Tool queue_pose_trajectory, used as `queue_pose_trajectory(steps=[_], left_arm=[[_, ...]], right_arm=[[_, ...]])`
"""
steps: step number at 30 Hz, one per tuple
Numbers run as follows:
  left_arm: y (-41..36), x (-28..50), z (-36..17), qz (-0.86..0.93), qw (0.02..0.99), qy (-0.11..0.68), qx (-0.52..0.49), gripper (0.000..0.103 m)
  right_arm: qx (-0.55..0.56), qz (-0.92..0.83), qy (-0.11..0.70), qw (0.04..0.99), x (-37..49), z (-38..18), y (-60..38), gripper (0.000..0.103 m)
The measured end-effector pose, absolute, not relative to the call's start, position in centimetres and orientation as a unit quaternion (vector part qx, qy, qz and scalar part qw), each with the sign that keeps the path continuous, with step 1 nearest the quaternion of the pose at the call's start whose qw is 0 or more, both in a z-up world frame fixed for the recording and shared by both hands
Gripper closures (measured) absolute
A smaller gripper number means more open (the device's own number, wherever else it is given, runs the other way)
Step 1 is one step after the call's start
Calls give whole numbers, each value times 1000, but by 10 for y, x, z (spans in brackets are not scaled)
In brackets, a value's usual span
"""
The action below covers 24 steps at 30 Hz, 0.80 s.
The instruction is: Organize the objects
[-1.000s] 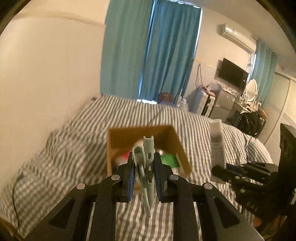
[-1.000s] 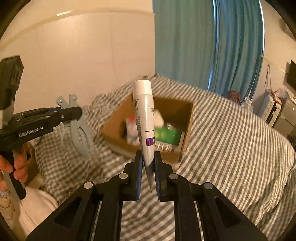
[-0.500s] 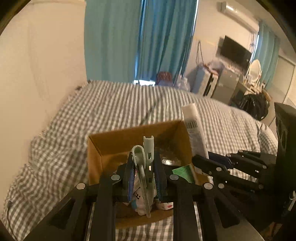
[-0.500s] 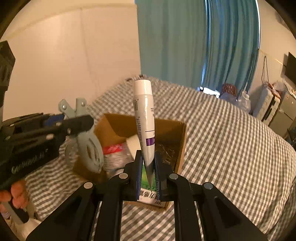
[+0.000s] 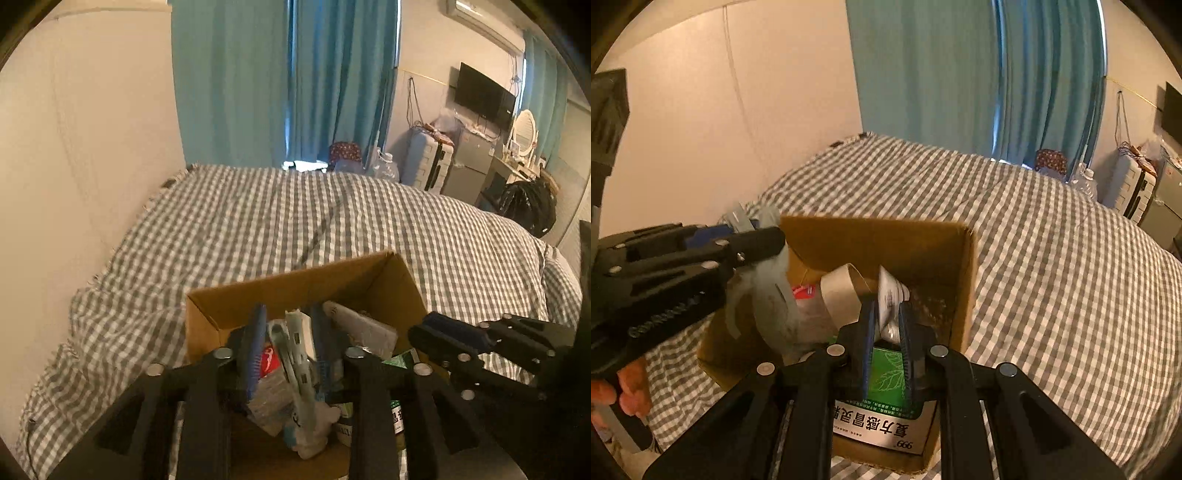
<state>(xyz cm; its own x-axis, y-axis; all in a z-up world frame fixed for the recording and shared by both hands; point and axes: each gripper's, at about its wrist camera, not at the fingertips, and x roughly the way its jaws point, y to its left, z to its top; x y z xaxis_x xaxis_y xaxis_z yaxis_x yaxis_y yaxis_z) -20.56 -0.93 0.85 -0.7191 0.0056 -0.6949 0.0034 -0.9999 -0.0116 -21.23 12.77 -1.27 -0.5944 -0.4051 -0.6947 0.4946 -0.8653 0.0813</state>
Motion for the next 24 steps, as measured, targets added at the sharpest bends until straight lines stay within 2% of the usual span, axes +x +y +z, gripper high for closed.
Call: queue_pose_trajectory(steps=[2,4,9,10,11,12,13,17,20,22,24], left_arm=[[-8,-198,18,931,-6,-1,-365,45],[-6,-189,30,934,-11,0,-357,43],[-2,-166,59,939,-20,5,-343,42],[0,-159,68,942,-22,5,-336,39],[0,-153,75,944,-23,4,-329,33],[2,-146,82,947,-25,2,-321,26],[3,-139,90,950,-27,0,-311,23],[7,-108,121,960,-36,3,-278,4],[6,-87,139,967,-44,7,-252,0],[4,-75,148,969,-47,4,-241,0],[3,-64,155,971,-51,3,-232,0]], right_arm=[[365,-895,62,248,-206,-2,134,88],[357,-900,63,241,-200,10,140,78],[335,-912,60,228,-176,45,160,74],[328,-915,61,225,-169,54,164,70],[323,-918,63,221,-163,62,166,67],[317,-921,65,215,-156,70,169,60],[307,-927,67,205,-146,82,174,54],[276,-940,66,190,-118,114,182,42],[246,-950,58,184,-91,140,193,31],[227,-958,53,170,-76,153,198,17],[209,-962,46,167,-65,165,201,9]])
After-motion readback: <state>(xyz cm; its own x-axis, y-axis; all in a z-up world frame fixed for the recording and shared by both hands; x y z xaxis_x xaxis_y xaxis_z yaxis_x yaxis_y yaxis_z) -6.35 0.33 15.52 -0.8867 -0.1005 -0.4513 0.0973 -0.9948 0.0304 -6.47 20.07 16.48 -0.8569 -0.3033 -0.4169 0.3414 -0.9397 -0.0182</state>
